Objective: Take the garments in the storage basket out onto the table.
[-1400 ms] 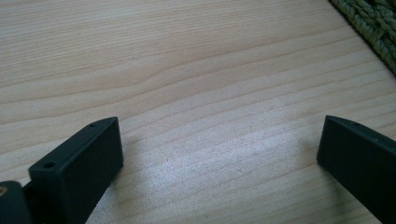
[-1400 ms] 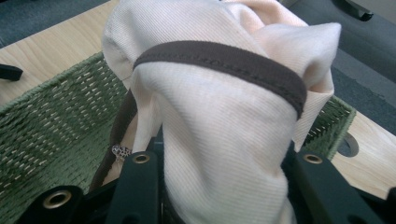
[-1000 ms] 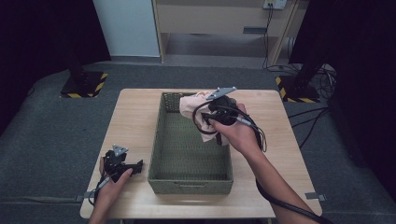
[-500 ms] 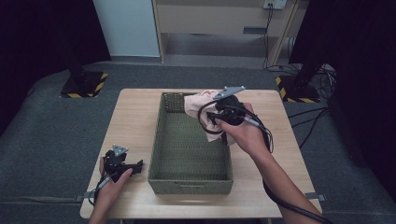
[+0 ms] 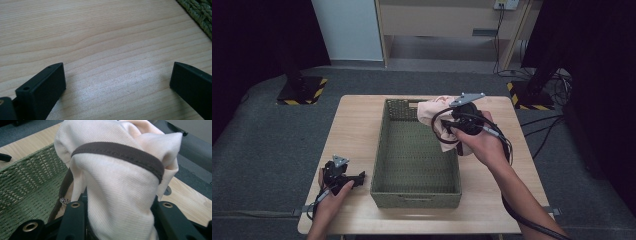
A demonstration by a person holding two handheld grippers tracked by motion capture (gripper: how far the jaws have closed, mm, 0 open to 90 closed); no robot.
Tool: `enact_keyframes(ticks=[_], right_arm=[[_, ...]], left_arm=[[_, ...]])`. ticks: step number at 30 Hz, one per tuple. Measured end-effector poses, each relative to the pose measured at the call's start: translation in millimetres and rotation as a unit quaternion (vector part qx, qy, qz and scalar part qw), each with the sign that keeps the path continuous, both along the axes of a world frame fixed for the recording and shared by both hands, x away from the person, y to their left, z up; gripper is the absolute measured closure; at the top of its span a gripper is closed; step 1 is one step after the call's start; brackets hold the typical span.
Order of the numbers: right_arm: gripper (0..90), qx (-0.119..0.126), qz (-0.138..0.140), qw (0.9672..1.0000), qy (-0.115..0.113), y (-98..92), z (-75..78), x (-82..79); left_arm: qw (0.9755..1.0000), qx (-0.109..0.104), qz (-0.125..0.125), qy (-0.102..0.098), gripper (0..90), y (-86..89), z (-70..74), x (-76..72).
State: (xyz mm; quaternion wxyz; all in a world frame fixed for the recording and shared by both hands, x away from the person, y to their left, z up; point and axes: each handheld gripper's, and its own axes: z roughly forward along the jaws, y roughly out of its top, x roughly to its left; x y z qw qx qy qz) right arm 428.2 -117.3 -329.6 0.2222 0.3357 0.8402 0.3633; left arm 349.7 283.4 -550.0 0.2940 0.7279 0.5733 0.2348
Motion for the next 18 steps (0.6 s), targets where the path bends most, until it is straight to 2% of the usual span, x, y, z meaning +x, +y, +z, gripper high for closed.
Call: enact_keyframes(ticks=[18], right_arm=[[59.3,0.010,-0.008,0.9999,-0.002,-13.7,2.7,-2.1]], left_arm=[[1.0000,0.000,0.000,0.000,0.0,0.0,0.0,0.0]])
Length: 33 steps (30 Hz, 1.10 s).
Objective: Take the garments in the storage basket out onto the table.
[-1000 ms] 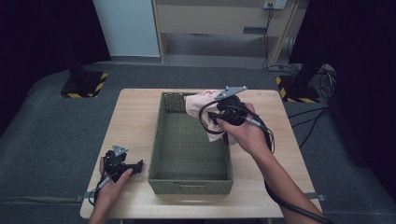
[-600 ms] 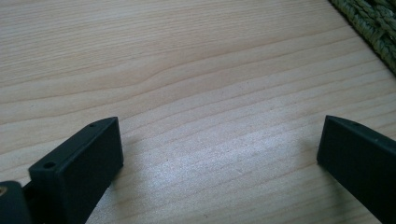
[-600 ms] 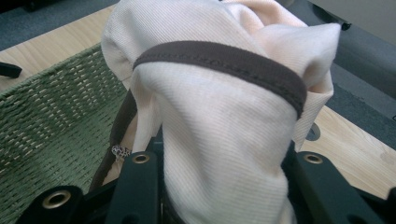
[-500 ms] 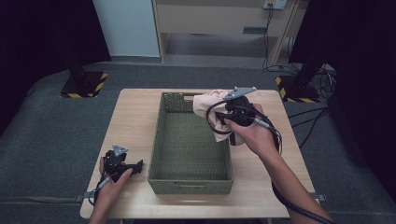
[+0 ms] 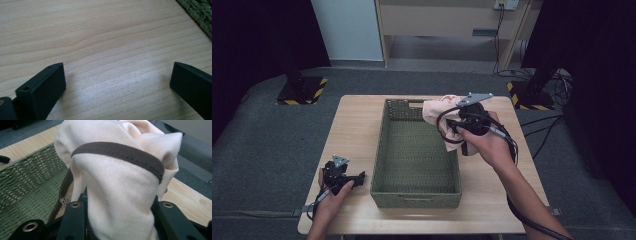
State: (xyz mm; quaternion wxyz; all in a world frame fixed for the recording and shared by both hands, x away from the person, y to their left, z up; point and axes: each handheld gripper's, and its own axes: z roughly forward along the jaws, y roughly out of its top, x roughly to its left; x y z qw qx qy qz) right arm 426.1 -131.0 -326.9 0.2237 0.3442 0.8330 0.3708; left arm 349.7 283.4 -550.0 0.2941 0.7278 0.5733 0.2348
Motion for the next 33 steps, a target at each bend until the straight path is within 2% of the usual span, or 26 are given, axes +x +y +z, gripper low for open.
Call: enact_keyframes(ticks=[33], right_arm=[[59.2,0.010,-0.022,0.9997,-0.001,-34.4,-3.6,-2.7]], left_arm=[[1.0000,0.000,0.000,0.000,0.0,0.0,0.0,0.0]])
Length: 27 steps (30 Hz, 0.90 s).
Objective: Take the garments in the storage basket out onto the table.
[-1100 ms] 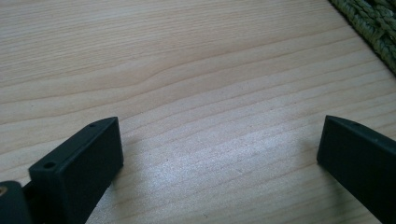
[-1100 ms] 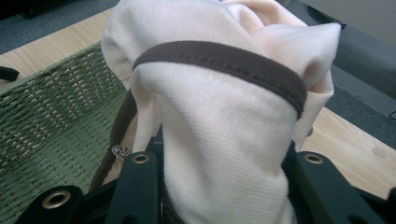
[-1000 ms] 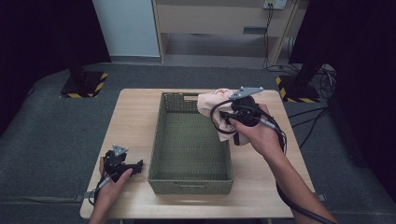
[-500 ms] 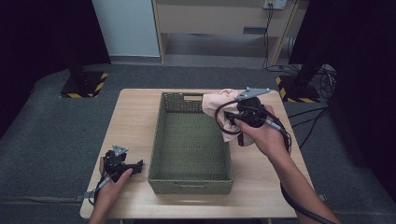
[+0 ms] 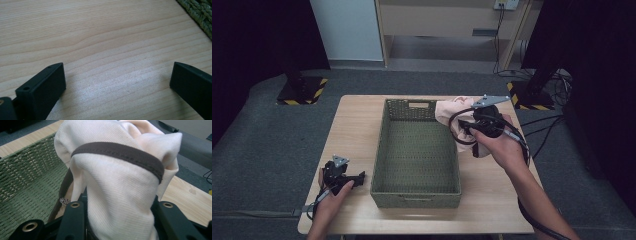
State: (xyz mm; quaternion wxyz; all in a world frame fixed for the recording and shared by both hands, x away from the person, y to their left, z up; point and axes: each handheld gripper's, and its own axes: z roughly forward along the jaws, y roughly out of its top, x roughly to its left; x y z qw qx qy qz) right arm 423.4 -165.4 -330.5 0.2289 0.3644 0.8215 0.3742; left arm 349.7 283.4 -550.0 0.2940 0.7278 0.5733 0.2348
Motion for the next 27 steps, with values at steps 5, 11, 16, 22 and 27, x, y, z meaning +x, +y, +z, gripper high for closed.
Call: enact_keyframes(ticks=[5,11,16,22,27], right_arm=[[59.2,0.003,-0.006,1.0000,0.001,-5.5,-0.4,0.0],[59.2,0.004,-0.014,0.9999,0.001,-15.3,-3.5,0.3],[59.2,0.006,-0.020,0.9998,0.003,-22.0,-5.3,0.7],[59.2,0.008,-0.027,0.9996,0.004,-29.4,-7.4,1.8],[59.2,0.010,-0.030,0.9995,0.005,-32.7,-9.1,2.0]], left_arm=[[1.0000,0.000,0.000,0.000,0.0,0.0,0.0,0.0],[1.0000,0.000,0.000,0.000,0.0,0.0,0.0,0.0],[1.0000,0.000,0.000,0.000,0.0,0.0,0.0,0.0],[1.0000,0.000,0.000,0.000,0.0,0.0,0.0,0.0],[1.0000,0.000,0.000,0.000,0.0,0.0,0.0,0.0]])
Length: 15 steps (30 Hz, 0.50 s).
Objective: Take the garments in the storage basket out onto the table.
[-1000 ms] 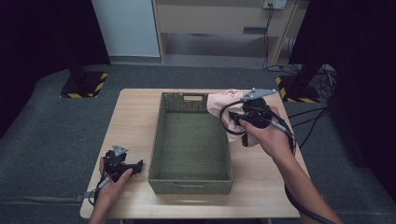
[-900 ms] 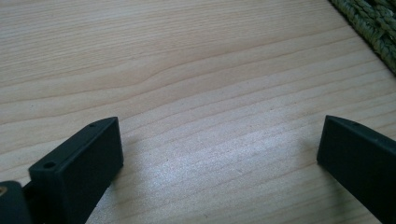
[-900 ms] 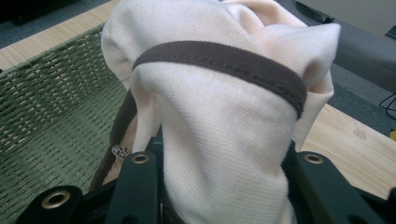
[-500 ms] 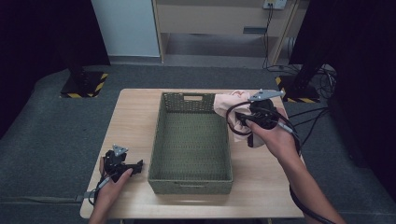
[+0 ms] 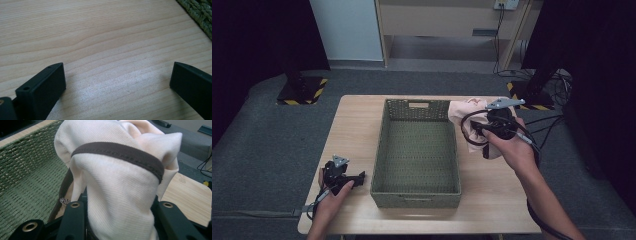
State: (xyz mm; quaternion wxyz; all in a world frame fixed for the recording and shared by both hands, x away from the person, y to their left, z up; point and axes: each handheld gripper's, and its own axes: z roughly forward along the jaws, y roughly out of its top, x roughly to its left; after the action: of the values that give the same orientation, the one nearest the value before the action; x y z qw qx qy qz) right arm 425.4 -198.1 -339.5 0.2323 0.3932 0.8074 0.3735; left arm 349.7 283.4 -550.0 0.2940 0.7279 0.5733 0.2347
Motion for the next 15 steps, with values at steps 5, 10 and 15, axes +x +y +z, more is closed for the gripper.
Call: enact_keyframes(ticks=[5,10,15], right_arm=[[59.2,0.000,-0.003,1.0000,0.001,-2.7,-1.5,0.8],[59.2,0.001,-0.005,1.0000,0.001,-4.3,-2.8,1.8],[59.2,0.001,-0.008,1.0000,0.003,-7.0,-4.2,2.3]], left_arm=[[1.0000,0.000,0.000,0.000,0.0,0.0,0.0,0.0],[1.0000,0.000,0.000,0.000,0.0,0.0,0.0,0.0],[1.0000,0.000,0.000,0.000,0.0,0.0,0.0,0.0]])
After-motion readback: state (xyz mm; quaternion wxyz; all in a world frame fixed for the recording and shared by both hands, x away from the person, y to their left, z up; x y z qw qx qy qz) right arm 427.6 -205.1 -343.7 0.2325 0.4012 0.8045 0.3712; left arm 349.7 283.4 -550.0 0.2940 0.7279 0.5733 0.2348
